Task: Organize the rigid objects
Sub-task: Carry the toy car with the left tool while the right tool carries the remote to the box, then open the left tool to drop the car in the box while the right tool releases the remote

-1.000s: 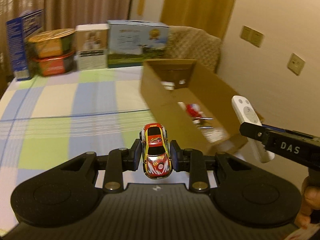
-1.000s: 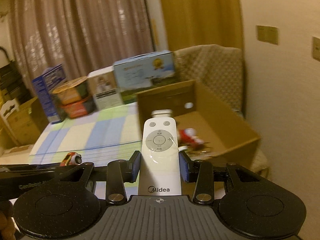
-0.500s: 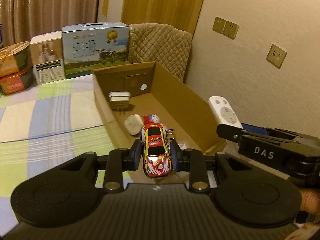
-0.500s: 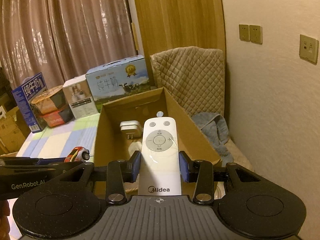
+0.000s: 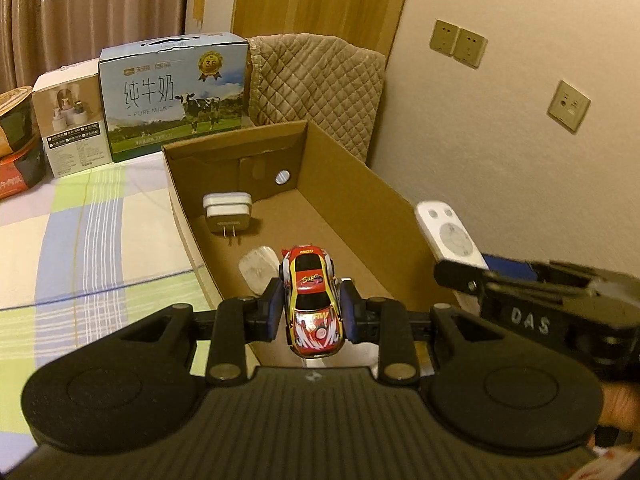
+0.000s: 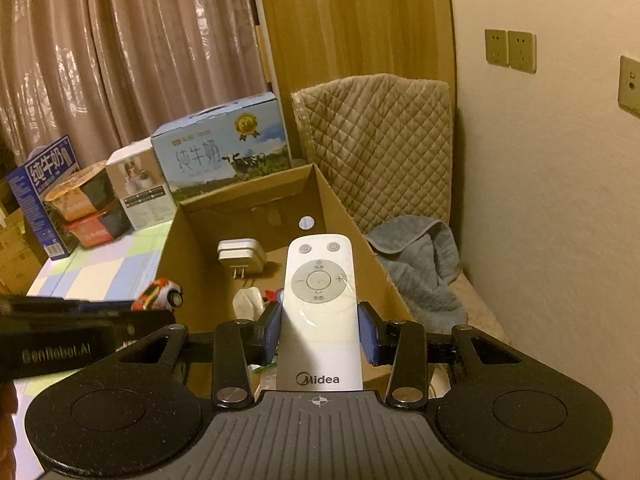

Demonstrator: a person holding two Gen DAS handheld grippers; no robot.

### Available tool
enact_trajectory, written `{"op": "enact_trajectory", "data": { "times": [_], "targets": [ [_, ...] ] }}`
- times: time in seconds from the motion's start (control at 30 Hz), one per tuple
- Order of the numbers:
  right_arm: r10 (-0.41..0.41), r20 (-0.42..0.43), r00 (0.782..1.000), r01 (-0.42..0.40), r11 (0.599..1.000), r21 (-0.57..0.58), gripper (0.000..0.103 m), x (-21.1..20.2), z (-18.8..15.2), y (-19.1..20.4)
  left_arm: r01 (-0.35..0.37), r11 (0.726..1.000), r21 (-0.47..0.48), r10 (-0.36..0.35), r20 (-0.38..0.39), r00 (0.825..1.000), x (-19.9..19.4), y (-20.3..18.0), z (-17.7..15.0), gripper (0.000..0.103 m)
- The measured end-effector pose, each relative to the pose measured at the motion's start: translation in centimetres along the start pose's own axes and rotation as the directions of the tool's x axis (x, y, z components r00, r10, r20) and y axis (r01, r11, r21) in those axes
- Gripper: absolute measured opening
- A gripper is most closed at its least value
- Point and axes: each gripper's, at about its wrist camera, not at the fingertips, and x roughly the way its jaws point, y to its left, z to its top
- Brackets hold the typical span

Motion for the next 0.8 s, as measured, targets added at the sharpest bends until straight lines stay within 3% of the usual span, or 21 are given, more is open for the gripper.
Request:
{"op": "enact_trajectory", "data": {
  "times": [0.3,0.8],
  "targets": [
    [0.006,-0.034,0.999,-0.005,1.0,0.03,0.037,2.5,0.3,-0.6,-0.009,1.0,0.024,0.009,-0.018,1.0,2.5,0.7,1.9,0.025],
    [0.012,-0.046,0.999,-0.01,0.999,0.041,0.037,4.2,0.4,-0.9,-0.022,0.998,0.054,0.026,-0.067,0.997,5.1,0.9,1.9,0.025]
  ]
}}
